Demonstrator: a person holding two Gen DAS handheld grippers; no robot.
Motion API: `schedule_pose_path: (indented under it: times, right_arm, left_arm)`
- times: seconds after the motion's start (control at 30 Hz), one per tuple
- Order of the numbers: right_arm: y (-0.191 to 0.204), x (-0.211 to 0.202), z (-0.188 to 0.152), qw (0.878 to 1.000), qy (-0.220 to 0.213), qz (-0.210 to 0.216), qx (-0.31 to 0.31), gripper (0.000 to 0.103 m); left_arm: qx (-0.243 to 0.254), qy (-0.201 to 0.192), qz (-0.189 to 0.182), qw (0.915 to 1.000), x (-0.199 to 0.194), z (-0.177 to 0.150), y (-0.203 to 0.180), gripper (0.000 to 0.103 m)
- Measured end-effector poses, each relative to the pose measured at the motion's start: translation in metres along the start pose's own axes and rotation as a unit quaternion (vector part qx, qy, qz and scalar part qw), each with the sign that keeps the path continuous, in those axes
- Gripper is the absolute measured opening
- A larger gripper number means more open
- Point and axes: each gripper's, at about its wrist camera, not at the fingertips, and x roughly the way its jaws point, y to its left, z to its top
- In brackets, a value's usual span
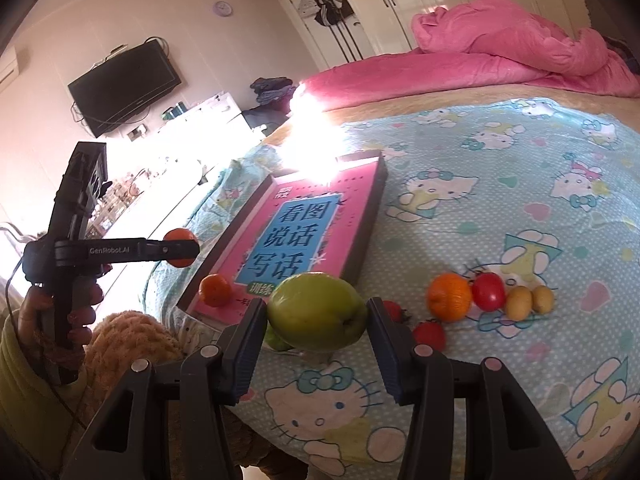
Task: Organize fruits
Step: 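Carry the orange with the left tool while the right tool carries the green apple toward the book, then lower the orange with the left tool while the right tool lowers and releases the apple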
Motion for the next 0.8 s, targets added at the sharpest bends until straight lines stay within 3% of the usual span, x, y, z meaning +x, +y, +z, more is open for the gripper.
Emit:
schedule_pose_path:
  times: [0.43,0.8]
  right_arm:
    - [0.022,0.017,0.004,0.999,0.010,-0.010,-0.030,0.051]
    - [0.031,0.043,0.012,0.998,0.027,-0.023,-0.051,0.051]
  left_arm:
    - [0.022,0.039,-0.041,0.9981,0.028,-0.019,-0.022,0.044]
    - [0.034,0.073,-0.044,0.9958,0.058,-0.029,-0.026,0.044]
